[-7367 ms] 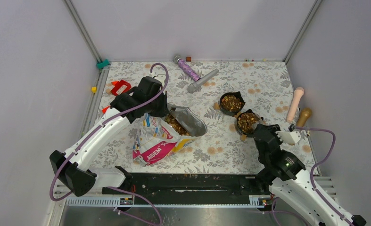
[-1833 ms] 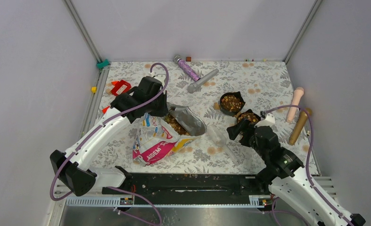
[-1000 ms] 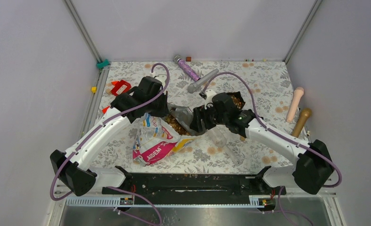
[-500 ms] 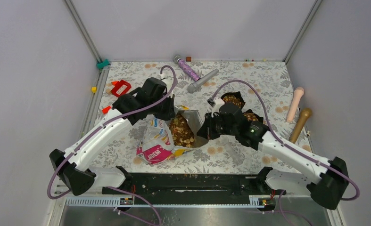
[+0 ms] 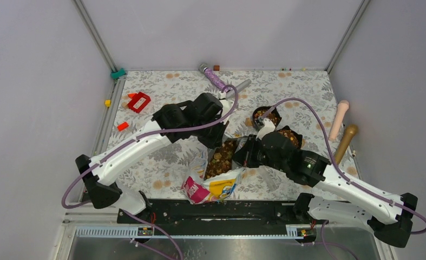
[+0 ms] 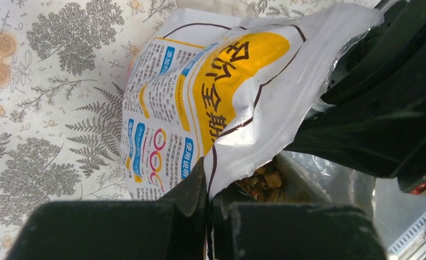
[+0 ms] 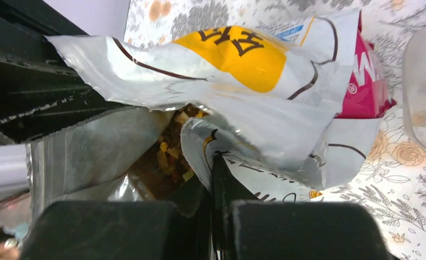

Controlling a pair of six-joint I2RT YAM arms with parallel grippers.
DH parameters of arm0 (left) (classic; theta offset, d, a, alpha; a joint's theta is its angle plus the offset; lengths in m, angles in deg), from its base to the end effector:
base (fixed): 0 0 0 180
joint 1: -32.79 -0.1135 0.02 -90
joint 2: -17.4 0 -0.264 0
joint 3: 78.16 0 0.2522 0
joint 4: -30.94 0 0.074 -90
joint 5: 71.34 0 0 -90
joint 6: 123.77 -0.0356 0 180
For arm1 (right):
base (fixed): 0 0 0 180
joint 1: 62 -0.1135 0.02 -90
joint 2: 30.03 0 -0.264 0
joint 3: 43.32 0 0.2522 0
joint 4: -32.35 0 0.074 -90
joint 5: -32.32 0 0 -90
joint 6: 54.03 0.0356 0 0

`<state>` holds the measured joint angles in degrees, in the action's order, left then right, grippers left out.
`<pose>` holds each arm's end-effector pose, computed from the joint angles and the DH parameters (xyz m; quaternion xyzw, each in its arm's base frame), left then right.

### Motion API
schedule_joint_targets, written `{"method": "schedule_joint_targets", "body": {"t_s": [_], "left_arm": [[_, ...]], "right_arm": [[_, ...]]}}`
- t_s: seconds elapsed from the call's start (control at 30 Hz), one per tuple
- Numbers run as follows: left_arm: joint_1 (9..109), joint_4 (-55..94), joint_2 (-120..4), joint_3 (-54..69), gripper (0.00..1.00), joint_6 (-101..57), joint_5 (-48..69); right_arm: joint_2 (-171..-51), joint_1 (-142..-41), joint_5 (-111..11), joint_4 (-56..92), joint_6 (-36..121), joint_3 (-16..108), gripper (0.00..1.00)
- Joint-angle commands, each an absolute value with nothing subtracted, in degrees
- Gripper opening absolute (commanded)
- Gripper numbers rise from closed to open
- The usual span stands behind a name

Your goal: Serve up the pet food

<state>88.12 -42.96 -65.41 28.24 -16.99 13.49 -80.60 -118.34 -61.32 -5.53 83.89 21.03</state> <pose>0.1612 -0.2387 0.3921 0.3246 0.8819 -0.2339 0.2492 0.1112 0.1629 0.3328 -0.0443 0.8377 0.4128 0.3548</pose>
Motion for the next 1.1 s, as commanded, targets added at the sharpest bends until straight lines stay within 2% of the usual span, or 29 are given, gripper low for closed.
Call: {"method": "schedule_joint_targets", "body": {"t_s": [0.0, 0.1, 0.13, 0.2, 0.27, 0.33, 0.4, 0.43, 0.47, 0.57, 0.8, 1.0, 1.07], "left_arm": [[90.43, -40.14, -66.52, 37.35, 0.0, -16.98, 9.4], [90.45, -40.25, -66.64, 38.26, 0.0, -17.94, 10.63], [90.45, -40.47, -66.47, 38.4, 0.05, -18.09, 11.23], [90.51, -41.19, -65.82, 38.64, 0.25, -18.12, 12.67], [90.45, -41.8, -64.53, 38.74, 0.53, -18.29, 13.32], [90.51, -41.74, -62.35, 38.3, 0.67, -18.65, 12.79], [90.57, -41.48, -59.62, 36.67, 0.75, -18.64, 10.76], [90.69, -41.62, -58.0, 35.53, 0.89, -18.2, 10.75], [90.73, -41.89, -55.72, 34.03, 0.95, -17.37, 11.65], [90.92, -42.61, -49.45, 27.48, 0.98, -13.8, 13.87], [91.19, -41.96, -35.39, 15.24, 0.99, -5.1, 15.71], [92.02, -39.05, -38.68, 13.66, 0.98, -4.5, 10.89], [92.99, -38.23, -41.73, 15.08, 0.94, -4.88, 9.19]], "right_arm": [[-80.83, -121.64, -82.49, 14.71, 88.9, 24.5, 0.0], [-80.13, -122.06, -89.26, 17.27, 89.29, 24.27, 0.0], [-79.8, -122.23, -91.3, 17.92, 89.42, 23.97, 0.0], [-79.54, -122.29, -94.13, 17.43, 89.21, 24.04, 0.0], [-79.53, -122.29, -95.2, 16.95, 88.45, 23.89, 0.0], [-79.73, -122.29, -95.34, 16.3, 88.36, 23.4, 0.0], [-79.78, -122.29, -94.95, 16.51, 88.92, 22.53, 0.0], [-79.95, -122.29, -94.72, 16.23, 89.04, 22.38, 0.0], [-80.07, -122.29, -94.57, 15.76, 89.14, 22.41, 0.0], [-80.13, -122.29, -94.53, 14.97, 89.05, 22.61, 0.0], [-80.55, -122.29, -94.6, 15.35, 88.78, 22.32, 0.02], [-82.1, -122.29, -93.37, 15.92, 89.53, 22.73, 0.02], [-82.44, -122.31, -93.46, 16.01, 89.0, 23.1, 0.02]]}}
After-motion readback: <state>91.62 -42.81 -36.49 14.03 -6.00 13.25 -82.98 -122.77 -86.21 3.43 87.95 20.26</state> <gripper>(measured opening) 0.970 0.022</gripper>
